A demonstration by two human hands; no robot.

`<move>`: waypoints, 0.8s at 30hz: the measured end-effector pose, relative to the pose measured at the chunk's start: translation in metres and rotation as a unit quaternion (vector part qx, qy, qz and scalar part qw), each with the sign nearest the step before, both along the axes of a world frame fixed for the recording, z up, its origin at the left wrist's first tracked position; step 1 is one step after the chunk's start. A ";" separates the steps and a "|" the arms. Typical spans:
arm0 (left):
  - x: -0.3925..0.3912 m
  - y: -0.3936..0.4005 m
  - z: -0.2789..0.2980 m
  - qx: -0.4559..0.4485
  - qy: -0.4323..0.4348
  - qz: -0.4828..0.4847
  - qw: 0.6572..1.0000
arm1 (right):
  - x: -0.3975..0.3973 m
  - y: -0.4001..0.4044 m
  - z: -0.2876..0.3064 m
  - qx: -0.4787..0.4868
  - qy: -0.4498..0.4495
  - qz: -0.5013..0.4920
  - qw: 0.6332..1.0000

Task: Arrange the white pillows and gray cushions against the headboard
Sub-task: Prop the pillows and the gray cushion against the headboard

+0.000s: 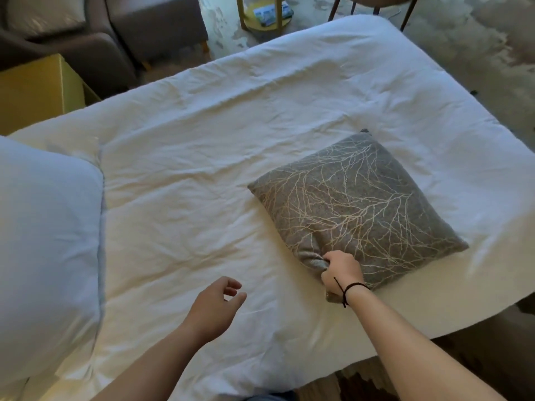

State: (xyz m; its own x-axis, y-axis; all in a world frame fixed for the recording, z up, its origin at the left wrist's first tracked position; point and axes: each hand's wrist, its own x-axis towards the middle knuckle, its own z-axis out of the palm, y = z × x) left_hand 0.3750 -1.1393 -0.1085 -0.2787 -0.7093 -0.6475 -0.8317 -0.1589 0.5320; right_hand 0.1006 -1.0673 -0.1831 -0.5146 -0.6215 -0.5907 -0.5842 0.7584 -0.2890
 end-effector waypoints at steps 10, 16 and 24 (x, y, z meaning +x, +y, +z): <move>0.032 -0.011 0.108 -0.142 0.225 0.009 0.964 | 0.132 -0.095 0.189 -0.261 -0.451 -0.197 0.830; 0.113 -0.019 0.158 -0.280 0.172 0.109 0.938 | 0.180 -0.133 0.288 -0.248 -0.658 -0.269 0.659; 0.218 0.011 0.166 -0.318 -0.018 0.226 0.921 | 0.231 -0.196 0.352 -0.182 -0.713 -0.298 0.608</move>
State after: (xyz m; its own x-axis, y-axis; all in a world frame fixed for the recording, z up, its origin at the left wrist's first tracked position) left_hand 0.5930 -1.1283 0.0572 0.1508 -0.9865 -0.0638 -0.7757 -0.1581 0.6109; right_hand 0.3315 -1.2634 0.1691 0.1613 -0.7993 -0.5789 0.8052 0.4458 -0.3912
